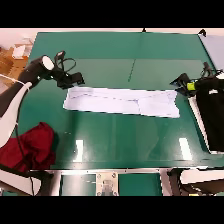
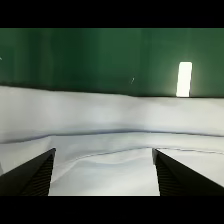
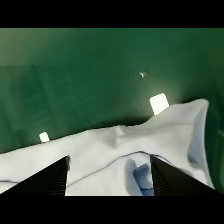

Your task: Fold the shirts.

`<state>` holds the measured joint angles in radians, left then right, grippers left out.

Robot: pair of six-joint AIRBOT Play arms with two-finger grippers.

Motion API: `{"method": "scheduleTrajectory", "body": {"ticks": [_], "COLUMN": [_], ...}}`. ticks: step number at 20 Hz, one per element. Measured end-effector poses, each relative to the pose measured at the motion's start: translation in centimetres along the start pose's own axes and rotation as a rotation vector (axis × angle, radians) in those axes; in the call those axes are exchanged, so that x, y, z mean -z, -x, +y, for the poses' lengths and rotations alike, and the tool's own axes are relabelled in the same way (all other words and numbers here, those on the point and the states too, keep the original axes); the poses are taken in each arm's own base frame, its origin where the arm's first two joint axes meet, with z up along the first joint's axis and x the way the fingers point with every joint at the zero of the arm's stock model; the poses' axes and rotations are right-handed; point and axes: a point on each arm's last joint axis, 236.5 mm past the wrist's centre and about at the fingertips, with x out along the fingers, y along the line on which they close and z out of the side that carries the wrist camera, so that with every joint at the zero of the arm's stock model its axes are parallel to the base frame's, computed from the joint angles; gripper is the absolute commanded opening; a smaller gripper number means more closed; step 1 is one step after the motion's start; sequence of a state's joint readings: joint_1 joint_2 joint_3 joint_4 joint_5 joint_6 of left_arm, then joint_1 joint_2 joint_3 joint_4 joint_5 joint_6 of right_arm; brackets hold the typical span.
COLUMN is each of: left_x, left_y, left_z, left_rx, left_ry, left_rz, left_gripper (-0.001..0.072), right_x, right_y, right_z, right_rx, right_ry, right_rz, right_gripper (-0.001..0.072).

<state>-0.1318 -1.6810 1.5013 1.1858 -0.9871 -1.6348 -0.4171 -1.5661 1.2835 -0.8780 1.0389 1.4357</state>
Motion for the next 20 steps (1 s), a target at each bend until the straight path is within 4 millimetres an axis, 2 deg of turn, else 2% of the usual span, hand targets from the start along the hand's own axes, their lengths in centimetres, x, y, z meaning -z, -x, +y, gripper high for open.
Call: {"method": "scheduleTrajectory", "body": {"ticks": [3, 6, 7, 9, 12, 17, 18, 19, 20], "left_x": [-1.2, -1.5, -1.5, -1.4, -1.1, -1.0, -1.0, -1.0, -1.0], "left_y": [1.9, 3.1, 3.4, 3.7, 3.9, 4.0, 4.0, 4.0, 4.0], "left_z": [0.1, -0.1, -0.1, 0.0, 0.0, -0.1, -0.1, -0.2, -0.3], "left_rx": [-0.01, -0.015, -0.015, -0.019, -0.02, -0.02, -0.019, -0.016, -0.011], "left_ry": [-0.03, -0.05, -0.051, -0.054, -0.058, -0.059, -0.057, -0.055, -0.053], "left_rz": [0.012, 0.031, 0.036, 0.046, 0.064, 0.071, 0.071, 0.071, 0.071], "left_gripper": [0.0709, 0.071, 0.0709, 0.0709, 0.0709, 0.0709, 0.0709, 0.0708, 0.0708], "right_x": [-0.7, 0.9, 1.7, 3.4, 5.5, 7.5, 7.7, 7.9, 7.8], "right_y": [1.9, 2.2, 2.0, 1.1, -0.5, -2.8, -3.3, -3.7, -4.2], "right_z": [-2.8, -6.0, -6.7, -7.9, -8.6, -7.0, -6.8, -6.5, -6.5], "right_rx": [0.035, 0.051, 0.043, 0.02, -0.059, -0.233, -0.244, -0.256, -0.247], "right_ry": [0.074, 0.114, 0.124, 0.139, 0.148, 0.136, 0.141, 0.144, 0.158], "right_rz": [0.026, 0.124, 0.166, 0.252, 0.352, 0.435, 0.443, 0.449, 0.447], "right_gripper": [0.0607, 0.0611, 0.0672, 0.0691, 0.069, 0.0684, 0.0662, 0.0561, 0.028]}}
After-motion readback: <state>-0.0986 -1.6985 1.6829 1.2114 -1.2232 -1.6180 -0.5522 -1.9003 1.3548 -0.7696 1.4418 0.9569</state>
